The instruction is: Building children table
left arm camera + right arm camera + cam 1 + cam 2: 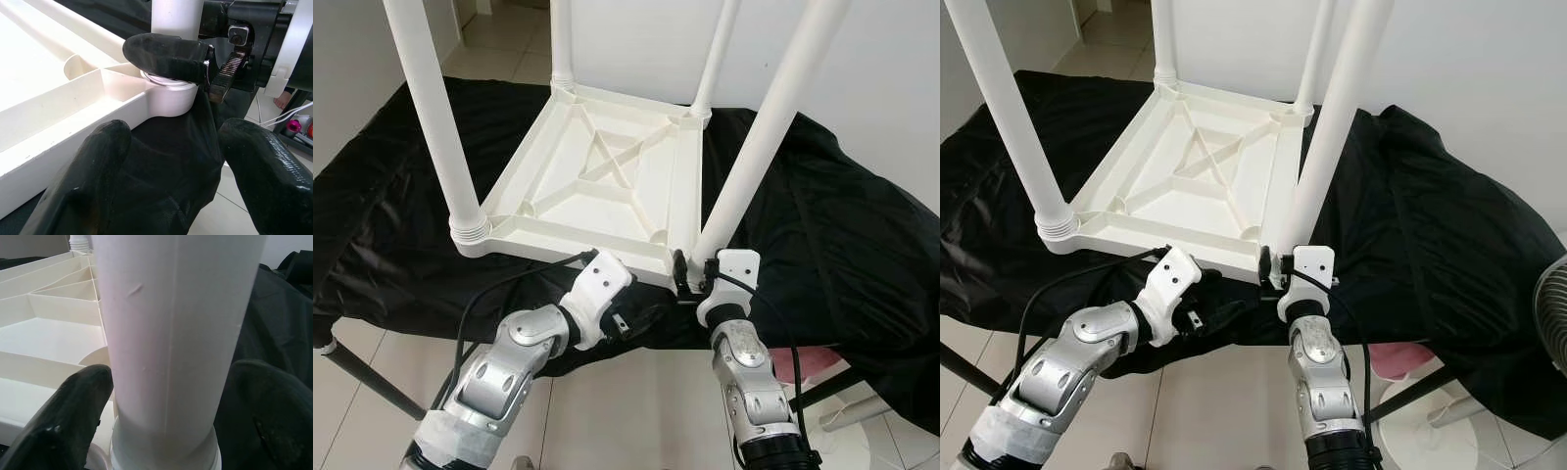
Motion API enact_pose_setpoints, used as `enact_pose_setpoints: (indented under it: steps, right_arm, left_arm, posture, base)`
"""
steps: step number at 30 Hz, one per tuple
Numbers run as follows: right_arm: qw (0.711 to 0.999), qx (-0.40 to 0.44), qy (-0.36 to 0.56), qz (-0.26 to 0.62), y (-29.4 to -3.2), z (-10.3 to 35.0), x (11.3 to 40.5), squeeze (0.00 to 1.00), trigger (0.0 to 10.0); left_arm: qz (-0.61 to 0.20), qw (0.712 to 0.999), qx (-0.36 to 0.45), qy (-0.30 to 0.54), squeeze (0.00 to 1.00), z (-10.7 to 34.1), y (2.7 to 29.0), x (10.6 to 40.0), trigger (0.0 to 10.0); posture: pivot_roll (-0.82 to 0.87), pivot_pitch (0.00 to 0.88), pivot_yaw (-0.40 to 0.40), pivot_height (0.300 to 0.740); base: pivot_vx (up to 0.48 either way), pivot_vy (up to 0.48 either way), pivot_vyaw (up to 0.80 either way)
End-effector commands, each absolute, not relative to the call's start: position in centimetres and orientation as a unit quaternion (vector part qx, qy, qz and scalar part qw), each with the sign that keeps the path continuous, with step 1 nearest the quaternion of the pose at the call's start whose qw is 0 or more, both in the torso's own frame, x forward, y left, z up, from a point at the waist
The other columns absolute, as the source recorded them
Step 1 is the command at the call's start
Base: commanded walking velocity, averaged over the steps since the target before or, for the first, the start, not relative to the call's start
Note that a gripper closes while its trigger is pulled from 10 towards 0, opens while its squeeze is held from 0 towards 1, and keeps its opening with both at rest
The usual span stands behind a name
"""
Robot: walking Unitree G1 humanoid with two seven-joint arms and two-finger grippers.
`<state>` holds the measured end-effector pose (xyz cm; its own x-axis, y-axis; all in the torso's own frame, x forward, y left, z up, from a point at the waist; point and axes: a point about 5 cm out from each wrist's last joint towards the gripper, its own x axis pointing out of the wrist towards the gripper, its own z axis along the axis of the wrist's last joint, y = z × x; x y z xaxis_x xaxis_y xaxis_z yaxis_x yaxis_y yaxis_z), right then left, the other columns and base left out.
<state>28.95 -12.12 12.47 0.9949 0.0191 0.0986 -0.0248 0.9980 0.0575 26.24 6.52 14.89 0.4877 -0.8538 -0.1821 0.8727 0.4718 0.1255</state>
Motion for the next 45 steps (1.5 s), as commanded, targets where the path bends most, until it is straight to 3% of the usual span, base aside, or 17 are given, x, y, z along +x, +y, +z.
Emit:
enact_pose_setpoints:
  steps: [1, 14, 22, 33, 34, 36, 37, 45]
  right_arm:
    - [0.998, 0.029, -0.043, 0.021, -12.3, 12.4, 28.9, 0.0, 10.0]
    - [0.994, 0.015, -0.062, 0.084, -13.1, 13.0, 28.9, 0.0, 10.0]
    - [0.976, -0.024, -0.071, 0.202, -15.1, 13.6, 30.3, 0.0, 10.0]
    - [0.945, -0.057, -0.036, 0.32, -14.5, 13.2, 31.3, 0.0, 10.0]
    - [0.943, -0.059, -0.033, 0.327, -14.4, 13.1, 31.4, 0.0, 4.7]
    - [0.943, -0.059, -0.033, 0.327, -14.4, 13.1, 31.4, 0.0, 4.7]
    - [0.94, -0.058, -0.03, 0.334, -14.4, 12.8, 31.5, 0.0, 0.0]
    - [0.936, -0.044, -0.023, 0.348, -14.8, 12.3, 31.7, 0.0, 0.0]
  left_arm:
    - [-0.496, 0.861, 0.102, 0.051, 0.0, 14.8, 6.5, 26.4, 10.0]
    - [-0.495, 0.861, 0.102, 0.051, 0.0, 14.8, 6.5, 26.5, 10.0]
    - [-0.494, 0.862, 0.104, 0.048, 0.0, 15.0, 6.5, 26.7, 10.0]
    - [-0.496, 0.86, 0.112, 0.046, 0.0, 15.1, 6.6, 26.8, 10.0]
    - [-0.496, 0.859, 0.114, 0.046, 0.0, 15.1, 6.7, 26.9, 10.0]
    - [-0.496, 0.859, 0.114, 0.046, 0.0, 15.1, 6.7, 26.9, 10.0]
    - [-0.495, 0.86, 0.115, 0.046, 0.0, 15.1, 6.7, 26.9, 10.0]
    - [-0.499, 0.858, 0.115, 0.048, 0.0, 15.0, 6.7, 26.6, 10.0]
  posture:
    - [0.01, 0.061, -0.094, 0.74]
    - [0.01, 0.061, -0.098, 0.74]
    - [0.02, 0.051, -0.098, 0.74]
    - [0.02, 0.035, -0.091, 0.74]
    - [0.03, 0.03, -0.093, 0.74]
    - [0.03, 0.03, -0.093, 0.74]
    - [0.04, 0.029, -0.094, 0.74]
    - [0.04, 0.021, -0.095, 0.74]
  base:
    - [0.0, 0.0, 0.0]
    - [0.0, 0.0, 0.0]
    - [0.0, 0.0, 0.0]
    - [0.0, 0.0, 0.0]
    - [0.0, 0.0, 0.0]
    - [0.0, 0.0, 0.0]
    - [0.0, 0.0, 0.0]
    - [0.0, 0.0, 0.0]
